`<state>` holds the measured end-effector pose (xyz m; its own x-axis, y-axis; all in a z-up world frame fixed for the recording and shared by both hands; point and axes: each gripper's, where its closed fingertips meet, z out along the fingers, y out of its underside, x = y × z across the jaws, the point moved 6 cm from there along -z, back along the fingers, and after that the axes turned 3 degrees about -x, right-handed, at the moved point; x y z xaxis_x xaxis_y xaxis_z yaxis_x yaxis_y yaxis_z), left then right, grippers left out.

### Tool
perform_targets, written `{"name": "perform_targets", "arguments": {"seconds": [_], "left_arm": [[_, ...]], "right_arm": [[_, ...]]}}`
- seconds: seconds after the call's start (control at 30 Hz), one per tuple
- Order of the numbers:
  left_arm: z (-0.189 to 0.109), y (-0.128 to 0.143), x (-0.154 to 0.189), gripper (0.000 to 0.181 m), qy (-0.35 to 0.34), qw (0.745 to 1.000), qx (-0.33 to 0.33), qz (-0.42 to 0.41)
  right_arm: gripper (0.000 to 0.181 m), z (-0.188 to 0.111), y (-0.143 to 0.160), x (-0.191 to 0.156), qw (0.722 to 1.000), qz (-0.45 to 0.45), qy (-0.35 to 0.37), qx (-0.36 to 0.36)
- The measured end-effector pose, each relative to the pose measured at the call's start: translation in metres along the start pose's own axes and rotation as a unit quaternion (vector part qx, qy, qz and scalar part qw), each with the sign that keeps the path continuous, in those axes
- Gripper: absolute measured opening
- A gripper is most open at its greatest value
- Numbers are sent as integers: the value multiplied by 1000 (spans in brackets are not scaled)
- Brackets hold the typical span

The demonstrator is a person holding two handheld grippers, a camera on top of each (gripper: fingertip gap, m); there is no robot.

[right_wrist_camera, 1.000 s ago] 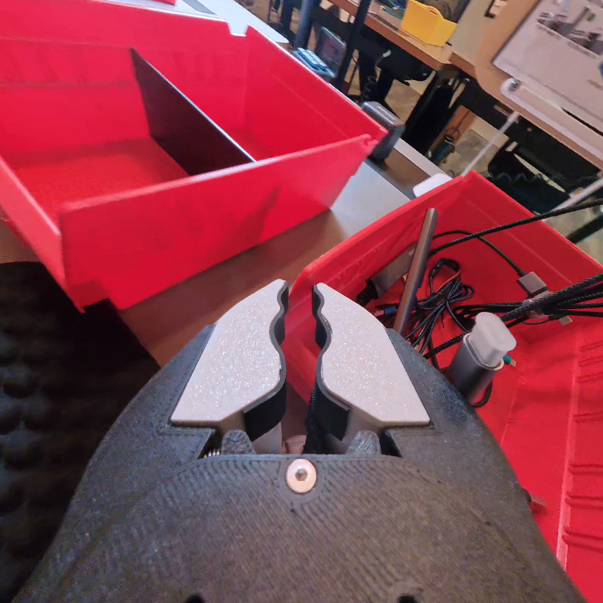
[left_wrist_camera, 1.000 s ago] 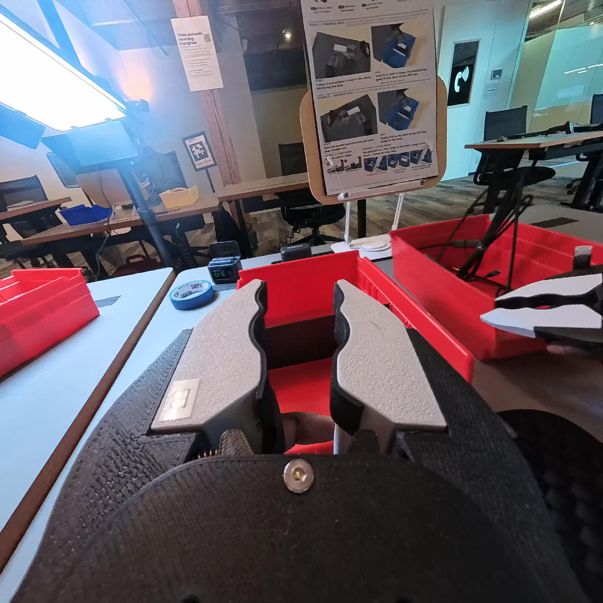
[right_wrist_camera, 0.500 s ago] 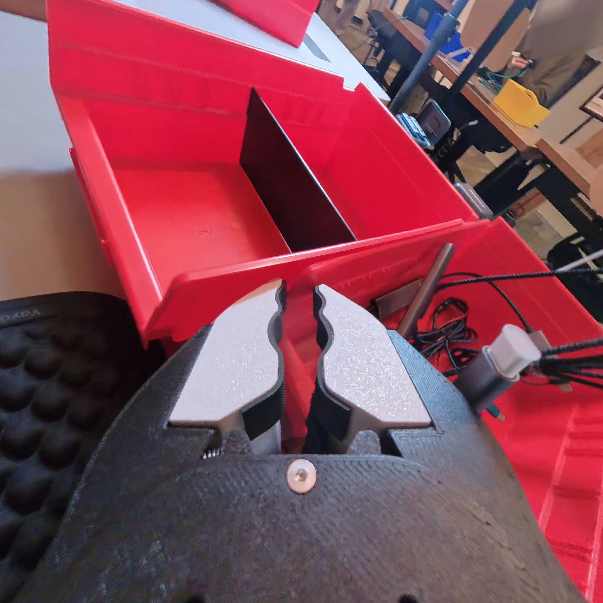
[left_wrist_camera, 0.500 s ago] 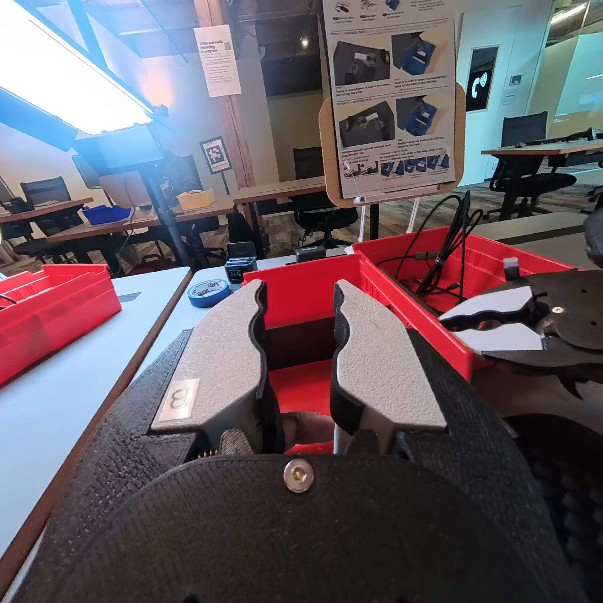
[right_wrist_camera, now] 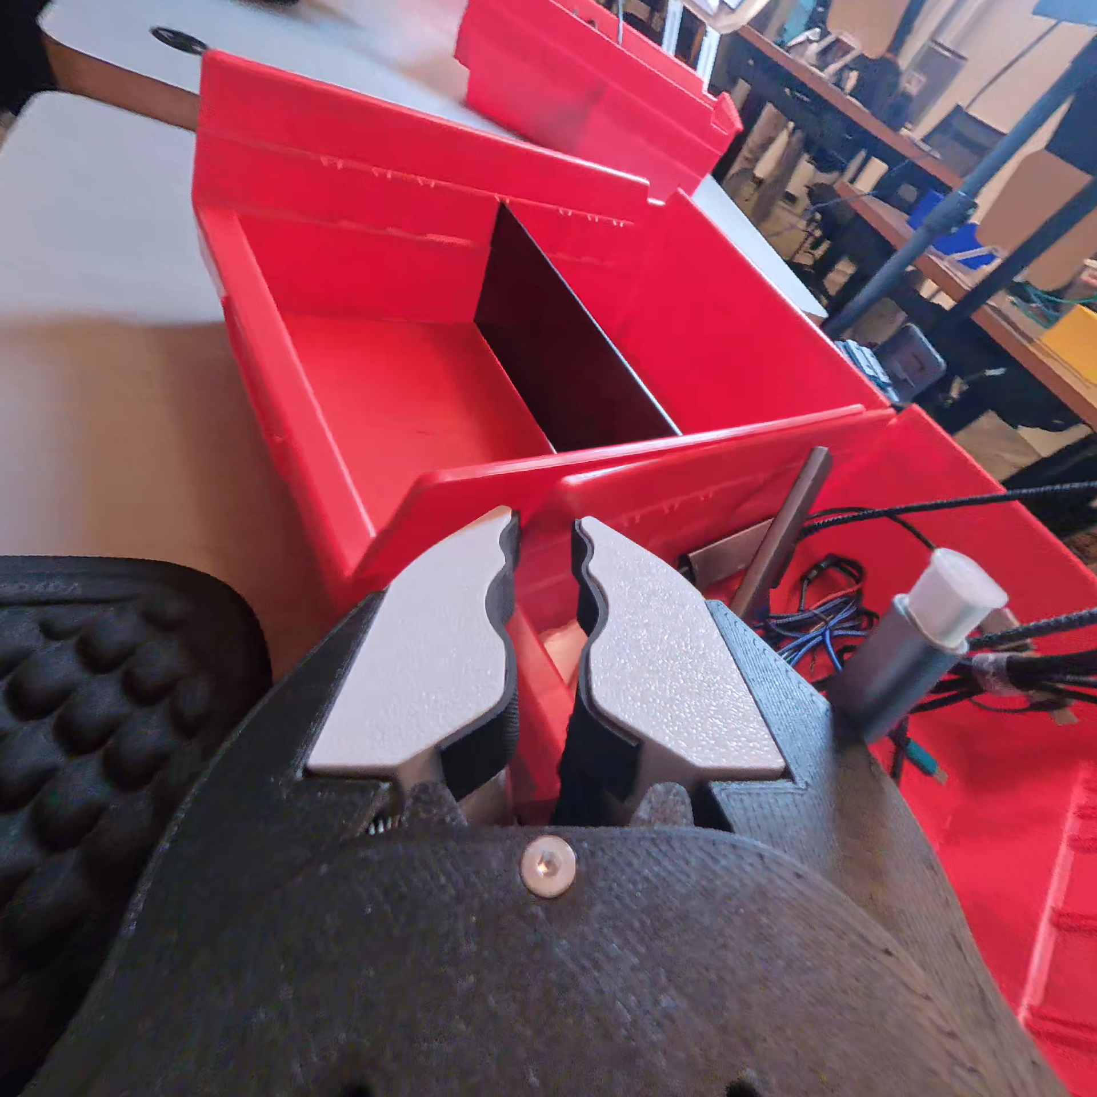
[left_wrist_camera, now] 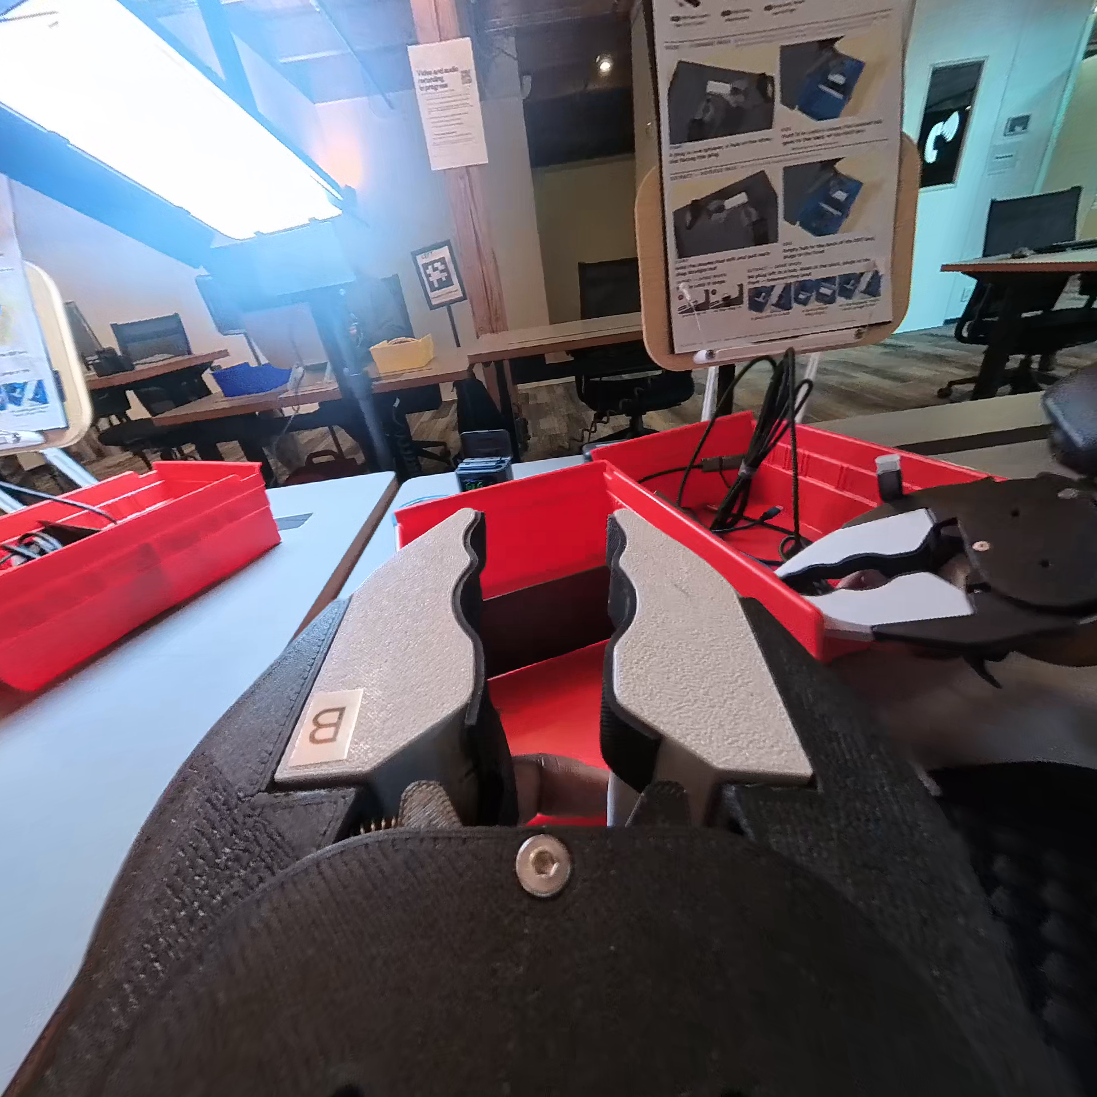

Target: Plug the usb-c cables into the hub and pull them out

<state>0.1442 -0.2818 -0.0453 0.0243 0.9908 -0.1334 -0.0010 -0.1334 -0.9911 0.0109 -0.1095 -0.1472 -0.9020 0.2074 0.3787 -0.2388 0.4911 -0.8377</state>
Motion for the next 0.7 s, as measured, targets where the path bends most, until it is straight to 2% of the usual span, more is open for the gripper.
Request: {"name": "perform_targets", "arguments": {"seconds": [0.13, 0.17, 0.27, 0.37, 0.43, 0.47, 0.5, 0.57, 0.7], "left_arm": [[2, 13, -19, 50, -35, 999, -31, -19], [4, 22, -26, 56, -44, 997, -54, -32], [14, 50, -38, 65, -52, 990, -124, -49], [26, 77, -39, 66, -43, 982, -175, -63], [33, 95, -43, 66, -74, 970, -225, -44], [35, 103, -46, 64, -94, 964, -246, -24], [36, 110, -48, 51, -108, 959, -262, -5], [38, 116, -47, 12, -98, 959, -265, -1], [30, 114, -49, 8, -86, 953, -292, -13]], "right_arm": [[16, -6, 4, 5, 999, 43, -32, 7], [17, -9, 4, 7, 997, 66, -27, 3], [43, -27, 1, 12, 990, 136, 35, 26], [42, -48, -13, 3, 976, 189, 57, 95], [41, -50, -18, -12, 974, 195, 55, 104], [41, -47, -19, -18, 976, 189, 58, 95], [41, -42, -19, -24, 979, 179, 57, 84], [41, -34, -19, -31, 982, 168, 62, 62], [41, -24, -14, -42, 981, 184, 53, 30]]}}
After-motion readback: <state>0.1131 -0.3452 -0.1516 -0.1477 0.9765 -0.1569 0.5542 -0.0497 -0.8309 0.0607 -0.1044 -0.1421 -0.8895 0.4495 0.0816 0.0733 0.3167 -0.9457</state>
